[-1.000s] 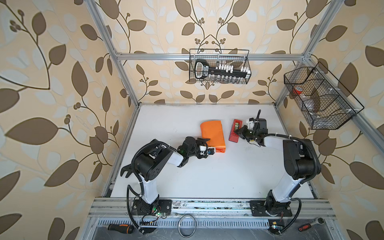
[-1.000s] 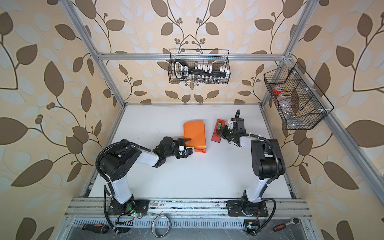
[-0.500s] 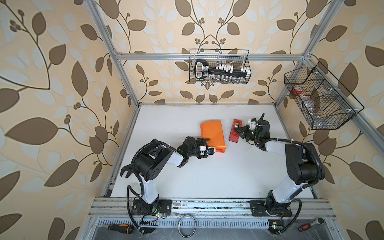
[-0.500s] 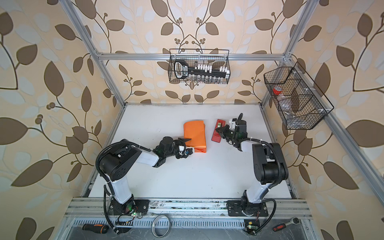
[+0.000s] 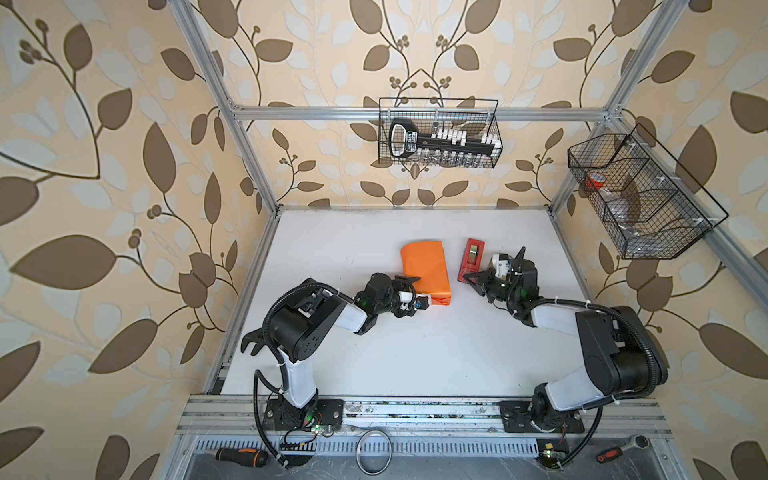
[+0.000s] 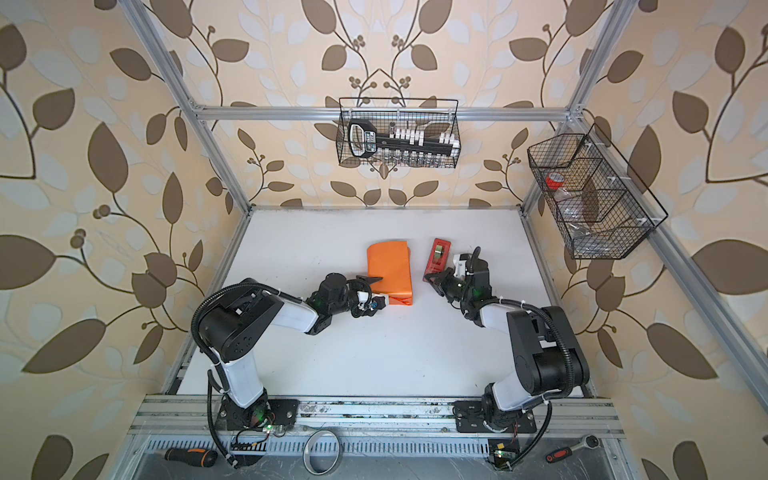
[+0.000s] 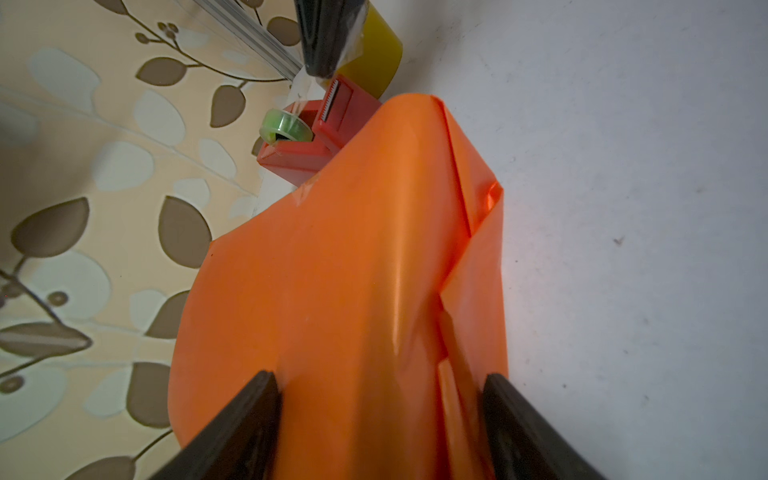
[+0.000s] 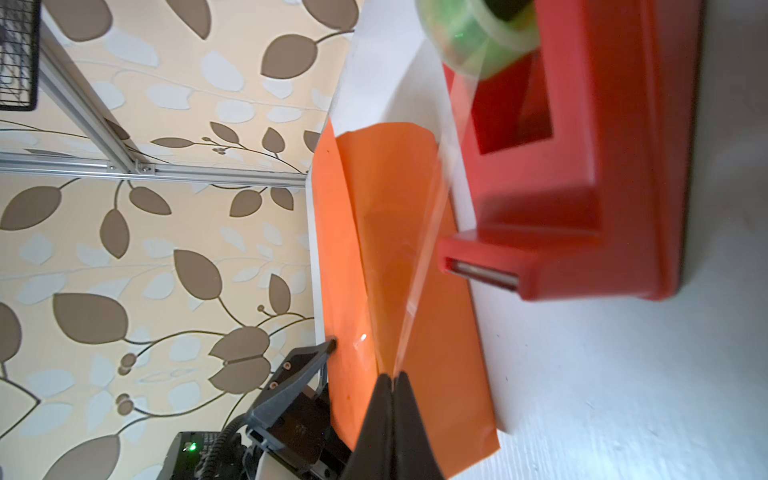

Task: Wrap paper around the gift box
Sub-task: 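Pull a strip of clear tape from the dispenser with the right gripper, then carry the tape strip to the box end beside the left gripper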

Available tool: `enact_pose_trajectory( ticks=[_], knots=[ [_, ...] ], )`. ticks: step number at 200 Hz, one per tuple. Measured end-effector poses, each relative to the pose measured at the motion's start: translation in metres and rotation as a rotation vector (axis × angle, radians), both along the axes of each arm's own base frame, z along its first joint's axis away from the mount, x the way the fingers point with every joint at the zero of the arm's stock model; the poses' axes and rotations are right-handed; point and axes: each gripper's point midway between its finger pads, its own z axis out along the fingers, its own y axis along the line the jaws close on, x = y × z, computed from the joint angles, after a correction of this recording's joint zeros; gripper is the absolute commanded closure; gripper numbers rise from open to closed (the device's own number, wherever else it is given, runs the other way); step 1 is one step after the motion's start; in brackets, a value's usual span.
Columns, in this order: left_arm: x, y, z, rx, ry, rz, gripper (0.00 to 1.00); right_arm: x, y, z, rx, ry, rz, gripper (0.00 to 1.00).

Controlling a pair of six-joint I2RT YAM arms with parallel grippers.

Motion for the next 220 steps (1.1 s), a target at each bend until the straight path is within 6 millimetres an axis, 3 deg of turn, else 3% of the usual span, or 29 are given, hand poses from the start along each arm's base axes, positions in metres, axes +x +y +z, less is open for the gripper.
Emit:
enact_pose_trajectory(
  ticks=[94, 151, 220],
  knots=[
    [0.0, 0.0, 0.0, 0.0, 0.0, 0.0, 0.23, 0.005, -0.017, -0.042, -0.101, 0.048, -0.05, 1.0],
    [0.0, 0.0, 0.0, 0.0, 0.0, 0.0, 0.23, 0.024, -0.028, -0.052, -0.188, 0.025, -0.062, 1.0],
    [0.0, 0.0, 0.0, 0.0, 0.001, 0.0, 0.23, 0.024, -0.03, -0.058, -0.264, 0.045, -0.028, 1.0]
  ],
)
